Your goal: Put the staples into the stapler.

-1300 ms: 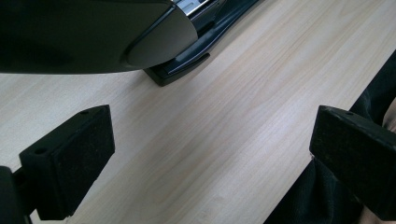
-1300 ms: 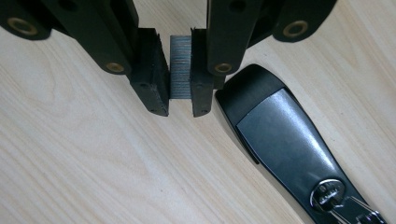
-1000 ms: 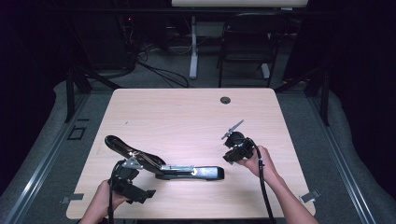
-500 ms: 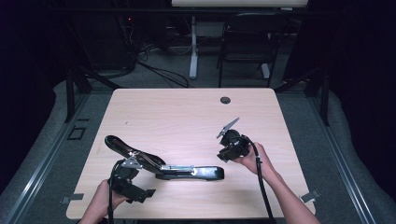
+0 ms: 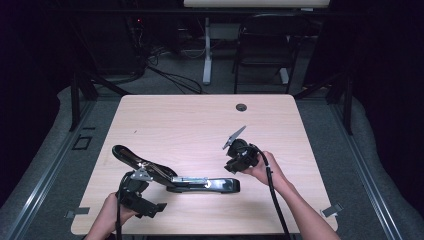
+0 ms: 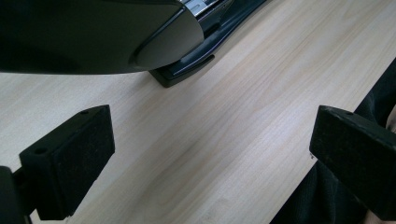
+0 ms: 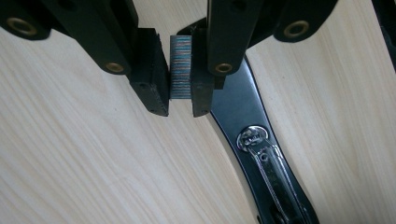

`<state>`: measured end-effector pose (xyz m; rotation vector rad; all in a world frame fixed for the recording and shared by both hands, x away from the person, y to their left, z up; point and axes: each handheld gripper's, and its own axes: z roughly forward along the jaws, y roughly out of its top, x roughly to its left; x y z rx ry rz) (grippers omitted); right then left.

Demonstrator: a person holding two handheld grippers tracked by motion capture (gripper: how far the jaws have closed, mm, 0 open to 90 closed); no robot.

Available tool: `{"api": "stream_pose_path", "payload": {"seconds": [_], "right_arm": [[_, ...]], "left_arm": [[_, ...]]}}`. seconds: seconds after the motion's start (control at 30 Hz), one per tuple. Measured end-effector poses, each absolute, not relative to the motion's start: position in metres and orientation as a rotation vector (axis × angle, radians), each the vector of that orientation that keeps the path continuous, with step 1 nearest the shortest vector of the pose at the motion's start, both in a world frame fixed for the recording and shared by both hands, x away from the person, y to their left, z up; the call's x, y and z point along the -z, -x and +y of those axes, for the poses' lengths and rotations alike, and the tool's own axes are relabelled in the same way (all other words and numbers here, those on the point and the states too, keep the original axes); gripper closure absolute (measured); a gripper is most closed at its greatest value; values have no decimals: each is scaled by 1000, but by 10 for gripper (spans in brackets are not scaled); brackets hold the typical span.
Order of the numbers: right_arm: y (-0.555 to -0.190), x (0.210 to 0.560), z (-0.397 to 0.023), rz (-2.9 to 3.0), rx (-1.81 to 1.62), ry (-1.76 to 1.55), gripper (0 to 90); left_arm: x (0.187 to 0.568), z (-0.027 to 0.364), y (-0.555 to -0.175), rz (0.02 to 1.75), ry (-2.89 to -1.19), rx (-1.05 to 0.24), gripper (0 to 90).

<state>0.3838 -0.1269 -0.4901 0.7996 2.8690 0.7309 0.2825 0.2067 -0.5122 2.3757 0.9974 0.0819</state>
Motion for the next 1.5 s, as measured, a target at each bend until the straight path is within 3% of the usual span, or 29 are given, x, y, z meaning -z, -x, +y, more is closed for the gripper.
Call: {"api": "stream_pose_path", "payload": {"seconds": [1.5], "right_arm": [[-378,488,-65,2920,-844,-485,780]], "left_arm": [[513,206,-282,983,-2388,-76,3]]}}
